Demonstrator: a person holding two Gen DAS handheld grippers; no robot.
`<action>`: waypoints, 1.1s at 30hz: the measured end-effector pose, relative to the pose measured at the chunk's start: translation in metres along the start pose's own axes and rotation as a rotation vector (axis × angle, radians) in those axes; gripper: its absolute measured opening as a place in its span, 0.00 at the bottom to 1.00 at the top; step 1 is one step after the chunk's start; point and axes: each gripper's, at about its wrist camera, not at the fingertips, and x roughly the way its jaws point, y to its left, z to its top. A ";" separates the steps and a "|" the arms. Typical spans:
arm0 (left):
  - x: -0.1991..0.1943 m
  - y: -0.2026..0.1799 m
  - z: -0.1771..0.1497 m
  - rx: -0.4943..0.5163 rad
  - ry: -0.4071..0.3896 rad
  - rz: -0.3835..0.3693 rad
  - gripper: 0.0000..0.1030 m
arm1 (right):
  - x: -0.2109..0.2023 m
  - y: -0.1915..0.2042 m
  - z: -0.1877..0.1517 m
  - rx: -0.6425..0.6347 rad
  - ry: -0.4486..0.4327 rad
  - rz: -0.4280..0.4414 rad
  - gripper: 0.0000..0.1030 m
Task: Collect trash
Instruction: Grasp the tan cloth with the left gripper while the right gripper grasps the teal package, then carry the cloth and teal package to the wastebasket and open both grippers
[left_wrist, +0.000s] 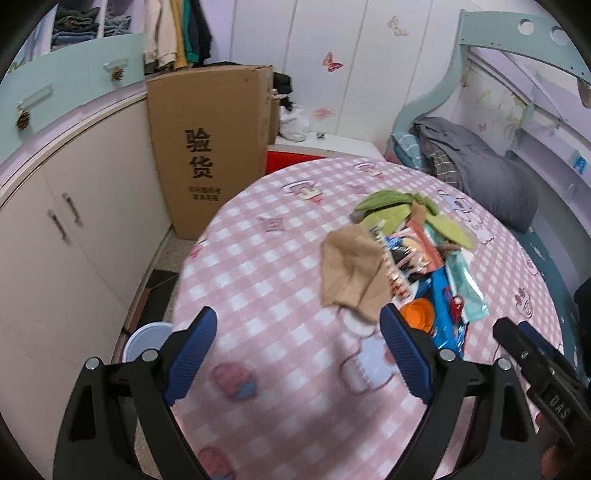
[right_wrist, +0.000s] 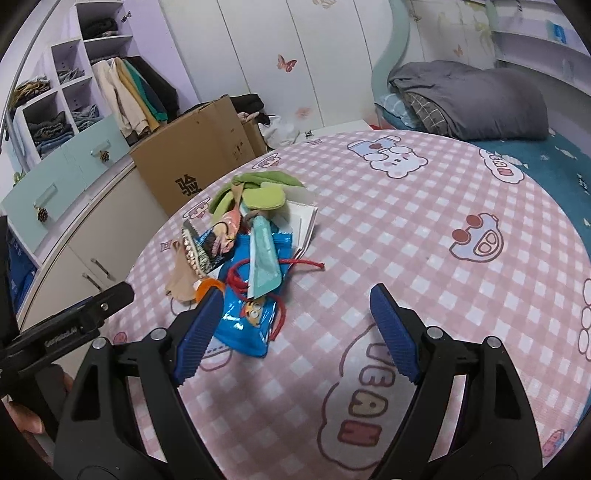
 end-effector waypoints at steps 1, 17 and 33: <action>0.006 -0.005 0.003 0.010 0.004 -0.006 0.85 | 0.001 -0.001 0.002 0.001 0.001 0.002 0.78; 0.040 -0.015 0.012 0.057 0.050 -0.112 0.04 | 0.035 0.021 0.026 -0.136 0.025 -0.029 0.56; -0.022 0.039 0.014 -0.024 -0.061 -0.125 0.04 | 0.033 0.040 0.027 -0.216 0.044 -0.021 0.12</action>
